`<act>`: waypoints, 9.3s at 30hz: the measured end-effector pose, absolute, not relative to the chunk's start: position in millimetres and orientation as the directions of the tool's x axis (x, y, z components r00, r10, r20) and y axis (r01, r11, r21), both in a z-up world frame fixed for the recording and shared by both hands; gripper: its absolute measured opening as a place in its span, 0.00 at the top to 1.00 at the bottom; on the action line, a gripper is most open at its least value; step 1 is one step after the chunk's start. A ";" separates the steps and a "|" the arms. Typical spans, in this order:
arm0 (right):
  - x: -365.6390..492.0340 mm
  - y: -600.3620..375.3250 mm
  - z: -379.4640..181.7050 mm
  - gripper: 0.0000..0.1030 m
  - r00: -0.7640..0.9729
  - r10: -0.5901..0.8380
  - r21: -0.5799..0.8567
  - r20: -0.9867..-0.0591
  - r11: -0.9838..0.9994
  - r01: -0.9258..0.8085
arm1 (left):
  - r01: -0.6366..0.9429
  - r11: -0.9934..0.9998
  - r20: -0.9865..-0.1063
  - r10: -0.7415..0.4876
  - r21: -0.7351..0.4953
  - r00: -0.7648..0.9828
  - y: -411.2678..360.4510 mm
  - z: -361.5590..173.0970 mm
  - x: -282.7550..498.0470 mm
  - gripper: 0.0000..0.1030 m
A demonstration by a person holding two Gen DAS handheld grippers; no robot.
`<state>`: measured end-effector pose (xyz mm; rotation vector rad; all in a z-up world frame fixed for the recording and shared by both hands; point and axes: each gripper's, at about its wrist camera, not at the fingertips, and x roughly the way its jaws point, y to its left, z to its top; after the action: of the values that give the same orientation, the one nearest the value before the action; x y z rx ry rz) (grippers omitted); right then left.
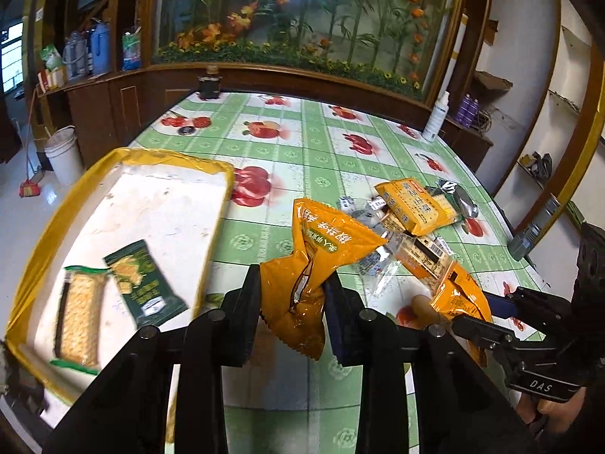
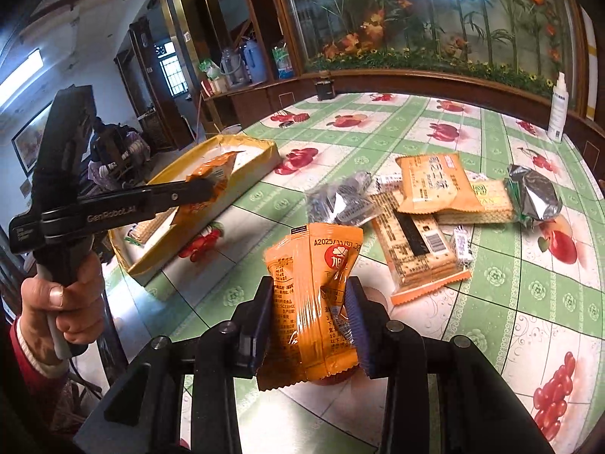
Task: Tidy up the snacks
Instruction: 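Grasp orange packet with left tool while right tool grasps orange packet, then carry both orange packets into the yellow tray and open both tools, then move left tool toward clear plastic bag while right tool approaches barcode biscuit pack, then grasp clear plastic bag with left tool while right tool grasps barcode biscuit pack, then carry clear bag and biscuit pack over the yellow tray with both tools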
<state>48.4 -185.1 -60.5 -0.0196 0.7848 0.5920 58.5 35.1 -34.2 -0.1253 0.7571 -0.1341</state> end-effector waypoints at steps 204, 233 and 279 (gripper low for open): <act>94.0 -196.7 -70.1 0.47 0.562 0.472 0.208 -0.679 0.858 -0.469 | -0.022 0.990 -0.770 -0.092 -0.136 0.631 1.2 -71.9 74.2 0.51; 65.2 -106.1 -21.6 0.48 0.534 0.598 0.178 -0.597 0.749 -0.639 | -0.210 0.972 -0.695 0.082 -0.102 0.714 81.8 -30.4 29.7 0.50; 208.8 48.1 -79.9 0.39 0.381 0.652 0.289 -0.656 0.683 -0.671 | -0.376 0.917 -0.797 0.130 -0.130 0.590 154.8 -79.3 70.8 0.38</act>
<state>208.8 48.1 -79.9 -0.0258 0.8246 0.8440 70.8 154.8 -79.3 -0.2997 0.8950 0.2996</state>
